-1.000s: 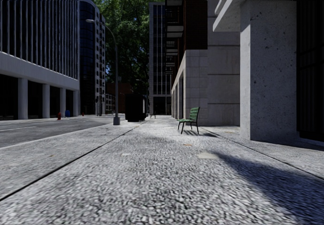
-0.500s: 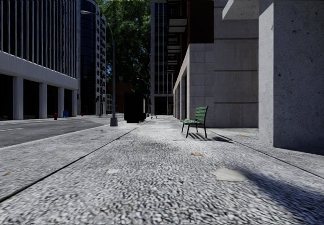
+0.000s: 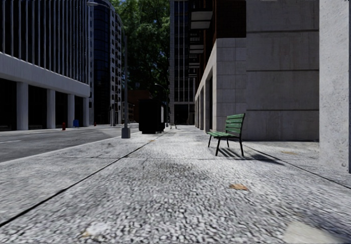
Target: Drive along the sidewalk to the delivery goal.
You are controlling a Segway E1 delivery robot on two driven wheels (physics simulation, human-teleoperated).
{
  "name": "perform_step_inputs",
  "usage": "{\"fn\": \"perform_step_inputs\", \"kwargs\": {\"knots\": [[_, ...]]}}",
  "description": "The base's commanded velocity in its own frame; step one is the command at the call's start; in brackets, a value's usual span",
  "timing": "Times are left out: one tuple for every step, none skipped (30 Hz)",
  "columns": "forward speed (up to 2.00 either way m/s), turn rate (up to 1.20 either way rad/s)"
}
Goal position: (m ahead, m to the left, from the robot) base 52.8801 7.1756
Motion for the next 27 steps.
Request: {"fn": "perform_step_inputs", "kwargs": {"knots": [[1.98, 0.00], [1.98, 0.00], [1.98, 0.00], [1.98, 0.00], [1.98, 0.00], [1.98, 0.00], [1.98, 0.00], [1.98, 0.00], [1.98, 0.00], [1.98, 0.00], [1.98, 0.00], [1.98, 0.00], [1.98, 0.00], [1.98, 0.00], [1.98, 0.00], [1.98, 0.00], [1.98, 0.00], [1.98, 0.00], [1.98, 0.00], [1.98, 0.00], [1.98, 0.00], [1.98, 0.00], [1.98, 0.00], [1.99, 0.00], [1.99, 0.00], [1.99, 0.00], [1.99, 0.00]]}}
